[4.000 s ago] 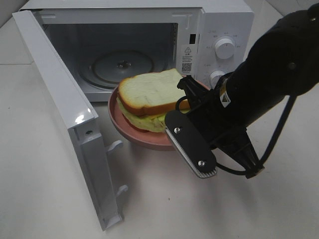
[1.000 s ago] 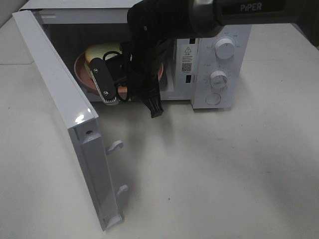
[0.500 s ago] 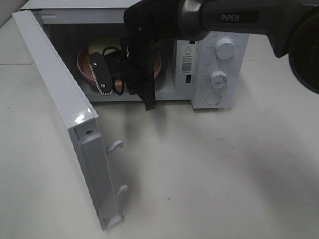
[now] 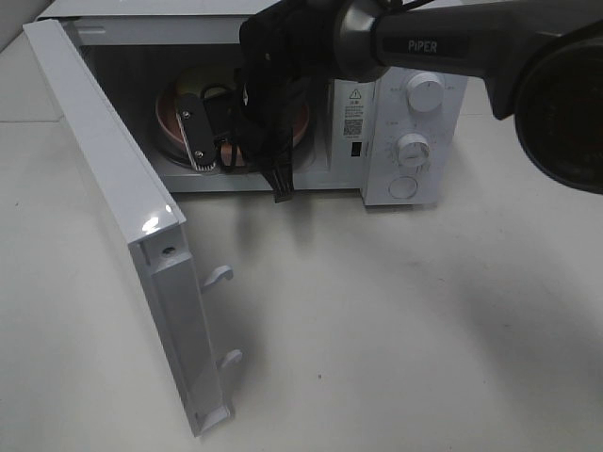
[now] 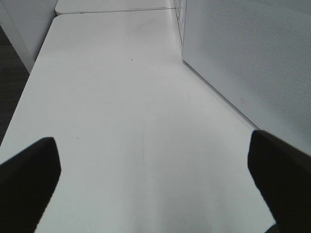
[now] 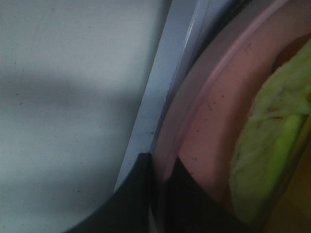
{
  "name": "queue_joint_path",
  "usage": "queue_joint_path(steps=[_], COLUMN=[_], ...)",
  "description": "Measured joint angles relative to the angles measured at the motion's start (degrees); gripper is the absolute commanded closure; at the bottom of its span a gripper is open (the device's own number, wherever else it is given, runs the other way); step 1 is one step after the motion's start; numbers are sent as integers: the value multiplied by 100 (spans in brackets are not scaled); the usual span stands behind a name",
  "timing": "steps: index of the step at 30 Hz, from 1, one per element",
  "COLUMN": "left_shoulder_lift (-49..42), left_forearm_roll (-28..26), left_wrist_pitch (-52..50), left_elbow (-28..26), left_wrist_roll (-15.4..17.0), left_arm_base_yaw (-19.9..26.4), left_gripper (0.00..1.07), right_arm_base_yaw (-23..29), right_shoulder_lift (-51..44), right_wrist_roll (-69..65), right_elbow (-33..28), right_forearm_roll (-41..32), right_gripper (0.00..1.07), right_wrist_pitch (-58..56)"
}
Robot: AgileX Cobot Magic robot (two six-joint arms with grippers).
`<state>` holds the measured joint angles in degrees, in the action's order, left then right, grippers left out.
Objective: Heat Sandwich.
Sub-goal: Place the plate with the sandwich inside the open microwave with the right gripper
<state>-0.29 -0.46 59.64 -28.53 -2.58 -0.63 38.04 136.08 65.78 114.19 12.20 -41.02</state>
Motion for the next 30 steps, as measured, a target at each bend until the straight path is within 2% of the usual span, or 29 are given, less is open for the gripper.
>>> queue_joint_path(steps=[11,16,18,20,21,22,23,24,25,28,30], left_shoulder_lift=[0,0,0,0,0,0,0,0,0,0,0], left_forearm_roll=[0,0,0,0,0,0,0,0,0,0,0], left_wrist_pitch=[0,0,0,0,0,0,0,0,0,0,0], left_elbow=[0,0,0,0,0,0,0,0,0,0,0], left_wrist_roll=[0,0,0,0,0,0,0,0,0,0,0], left_arm_base_yaw=[0,0,0,0,0,0,0,0,0,0,0], left_gripper=[2,2,2,2,2,2,2,2,2,2,2], right_arm_base_yaw=[-6,-6,-6,-6,-6,-6,-6,-6,-6,-6,-6], right_shoulder_lift=[0,0,0,0,0,0,0,0,0,0,0], right_wrist_roll=[-11,-17,-52,-138,-138,-143,-149,-195,-195,-344,-372], right_elbow=[0,0,6,6,6,6,6,11,11,17,17], right_forearm_roll=[6,6,11,11,11,11,11,11,11,11,11], right_gripper=[100,93,86,71,71,66,60,48,48,34,33], right_wrist_pitch=[34,115,160,195,195,206,223,258,258,275,275])
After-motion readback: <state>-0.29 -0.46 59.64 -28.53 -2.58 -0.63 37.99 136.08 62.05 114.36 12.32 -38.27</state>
